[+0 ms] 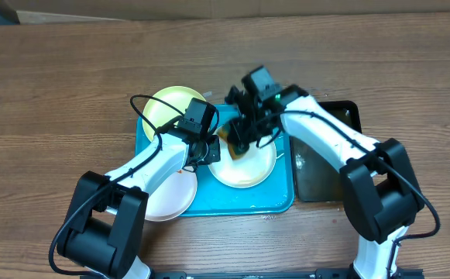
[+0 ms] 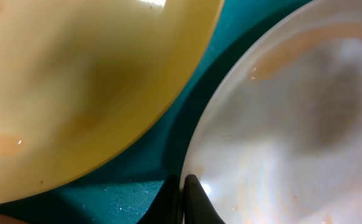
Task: Clean dirty plates on tray and stack at the side
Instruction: 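Carry the sponge to the white plate and scrub its surface, then return the sponge to the black tray and dip it in water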
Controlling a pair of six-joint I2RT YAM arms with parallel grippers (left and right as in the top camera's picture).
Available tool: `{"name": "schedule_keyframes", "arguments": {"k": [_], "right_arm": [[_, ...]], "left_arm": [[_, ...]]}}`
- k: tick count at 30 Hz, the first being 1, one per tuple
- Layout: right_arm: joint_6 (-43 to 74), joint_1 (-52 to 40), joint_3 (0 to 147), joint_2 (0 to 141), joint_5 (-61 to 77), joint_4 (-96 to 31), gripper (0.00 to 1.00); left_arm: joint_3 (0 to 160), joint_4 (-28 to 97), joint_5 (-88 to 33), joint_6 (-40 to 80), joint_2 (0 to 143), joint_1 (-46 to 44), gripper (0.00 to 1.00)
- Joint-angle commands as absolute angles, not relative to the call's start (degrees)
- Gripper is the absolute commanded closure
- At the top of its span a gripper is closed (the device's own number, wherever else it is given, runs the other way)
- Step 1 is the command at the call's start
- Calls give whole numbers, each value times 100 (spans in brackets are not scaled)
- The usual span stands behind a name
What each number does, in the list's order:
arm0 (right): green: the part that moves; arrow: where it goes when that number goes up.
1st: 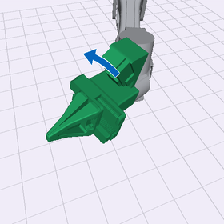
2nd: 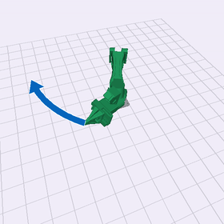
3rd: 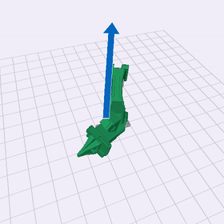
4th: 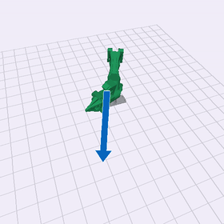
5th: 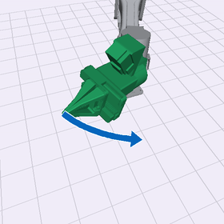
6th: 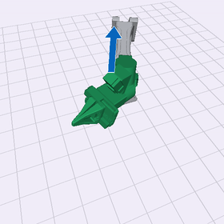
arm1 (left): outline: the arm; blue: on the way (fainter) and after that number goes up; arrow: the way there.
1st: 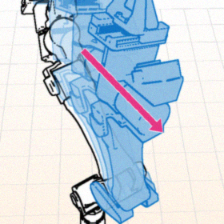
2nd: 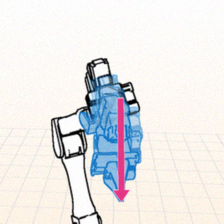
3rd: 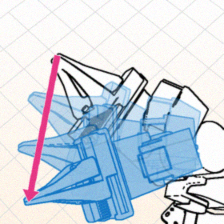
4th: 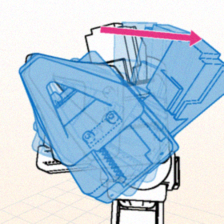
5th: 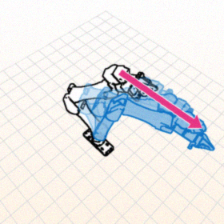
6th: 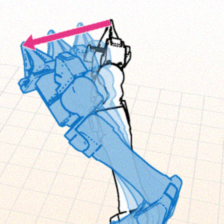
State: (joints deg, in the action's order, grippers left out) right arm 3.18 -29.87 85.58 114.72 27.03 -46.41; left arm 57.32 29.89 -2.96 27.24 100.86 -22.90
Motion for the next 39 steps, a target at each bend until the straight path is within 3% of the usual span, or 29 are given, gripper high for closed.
{"name": "schedule_keyframes", "arguments": {"k": [1, 10, 15, 21, 30, 31, 34, 35, 37, 39], "right_arm": [[222, -2615, 9131, 11369, 2875, -5028, 96], [106, -2176, 9194, 11314, 1780, -5889, 96], [622, -1651, 9194, 11214, 211, -6438, 96], [622, -1002, 9030, 11209, -187, -6976, 96], [613, -738, 7863, 11209, -191, -5800, 96], [613, -738, 7758, 11209, -189, -5647, 92], [598, -738, 7644, 11209, -191, -5459, 48], [596, -738, 7651, 11209, -198, -5430, 39], [598, -727, 7723, 11207, -272, -5430, 33], [600, -696, 7795, 11207, -318, -5441, 30]], "left_arm": [[5835, 2993, -285, 2700, 10138, -2283, 96], [5835, 2978, -316, 2700, 10138, -2285, 94], [5835, 2995, -318, 2674, 10138, -2283, 93], [5835, 2978, -336, 2681, 10138, -2285, 92], [5835, 2978, -366, 2650, 10138, -2285, 92], [5835, 2978, -370, 2633, 10138, -2285, 92], [5835, 2974, -408, 2633, 10138, -2285, 89], [5835, 2974, -408, 2633, 10138, -2285, 85], [5835, 2971, -410, 2635, 10138, -2285, 76], [5835, 2967, -410, 2637, 10138, -2285, 74]]}}
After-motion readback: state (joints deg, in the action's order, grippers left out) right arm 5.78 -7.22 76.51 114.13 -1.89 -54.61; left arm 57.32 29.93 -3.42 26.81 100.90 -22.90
